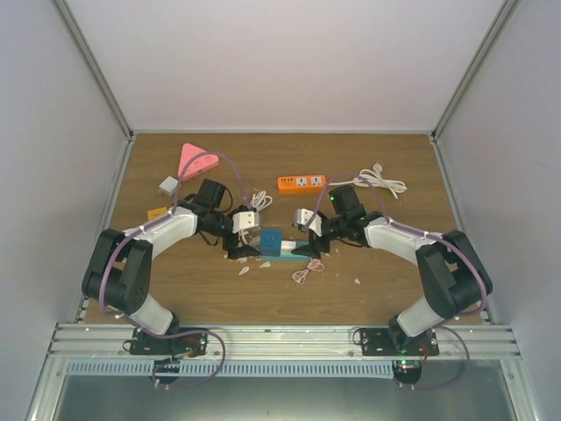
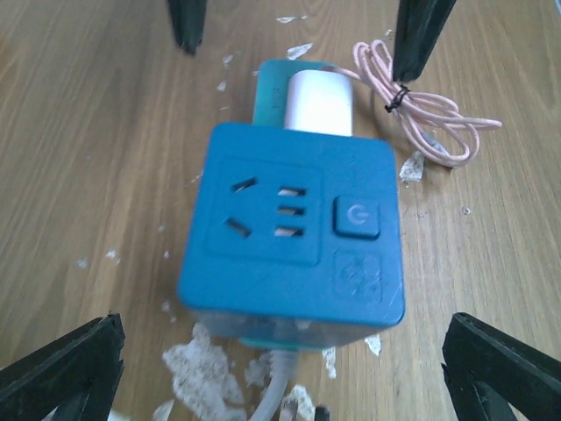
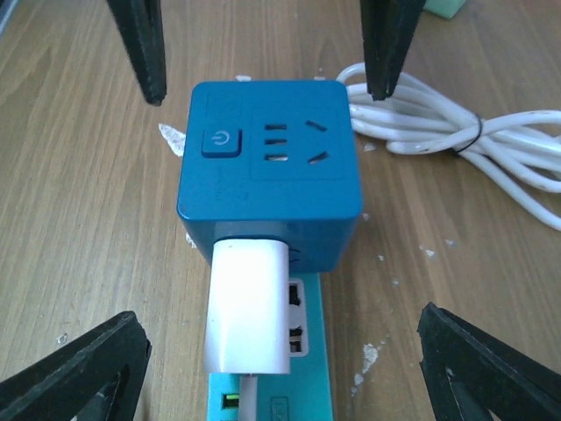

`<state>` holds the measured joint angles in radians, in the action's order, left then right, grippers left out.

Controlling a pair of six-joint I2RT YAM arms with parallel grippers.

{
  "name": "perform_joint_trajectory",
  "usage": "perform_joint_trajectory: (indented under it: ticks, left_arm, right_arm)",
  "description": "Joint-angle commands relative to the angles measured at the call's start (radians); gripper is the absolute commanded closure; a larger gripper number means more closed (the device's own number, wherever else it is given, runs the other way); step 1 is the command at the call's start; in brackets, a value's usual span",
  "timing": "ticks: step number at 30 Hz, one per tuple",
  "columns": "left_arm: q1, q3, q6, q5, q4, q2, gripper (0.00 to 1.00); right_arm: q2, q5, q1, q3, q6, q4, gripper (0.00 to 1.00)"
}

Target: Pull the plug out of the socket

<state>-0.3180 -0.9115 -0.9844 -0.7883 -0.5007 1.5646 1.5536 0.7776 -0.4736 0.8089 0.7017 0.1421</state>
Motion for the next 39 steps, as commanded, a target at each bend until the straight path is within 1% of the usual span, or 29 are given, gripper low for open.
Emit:
perform_joint_trajectory:
  ticks: [1, 4, 8, 15, 19, 21, 23, 26, 31, 34, 39]
  left_arm:
    - [-0.060, 0.048, 0.030, -0.001, 0.200, -0.024, 0.01]
    - [-0.084, 0.058, 0.041, 0.016, 0.243, -0.011, 0.01]
    - [-0.100, 0.061, 0.046, 0.016, 0.269, 0.009, 0.01]
    - [-0.123, 0.051, 0.045, 0.025, 0.260, 0.046, 0.13]
    - [-0.124, 0.059, 0.050, 0.031, 0.268, 0.046, 0.17]
    - [-0.126, 0.064, 0.049, 0.034, 0.268, 0.048, 0.22]
    - [-0.127, 0.071, 0.049, 0.041, 0.268, 0.048, 0.27]
    - [-0.127, 0.079, 0.048, 0.049, 0.266, 0.045, 0.40]
    - [-0.127, 0.080, 0.034, 0.089, 0.231, 0.041, 0.59]
    - [-0.126, 0.069, 0.026, 0.122, 0.206, 0.044, 0.68]
    - [-0.121, 0.054, 0.014, 0.151, 0.172, 0.055, 0.78]
  right_arm:
    - [0.050, -0.099, -0.046, 0.025, -0.010, 0.014, 0.16]
    - [0.071, -0.139, -0.069, 0.038, -0.020, -0.001, 0.21]
    - [0.090, -0.170, -0.091, 0.051, -0.031, -0.012, 0.30]
    - [0.106, -0.163, -0.110, 0.067, -0.028, -0.005, 0.49]
    - [0.112, -0.156, -0.117, 0.071, -0.013, 0.022, 0.53]
    - [0.116, -0.158, -0.117, 0.072, -0.009, 0.040, 0.55]
    - [0.113, -0.166, -0.117, 0.065, -0.005, 0.050, 0.60]
    - [0.107, -0.184, -0.117, 0.053, 0.001, 0.060, 0.67]
    - [0.102, -0.207, -0.108, 0.050, 0.011, 0.082, 0.72]
    - [0.105, -0.213, -0.093, 0.054, 0.014, 0.102, 0.76]
    - [0.104, -0.204, -0.055, 0.054, 0.026, 0.140, 0.85]
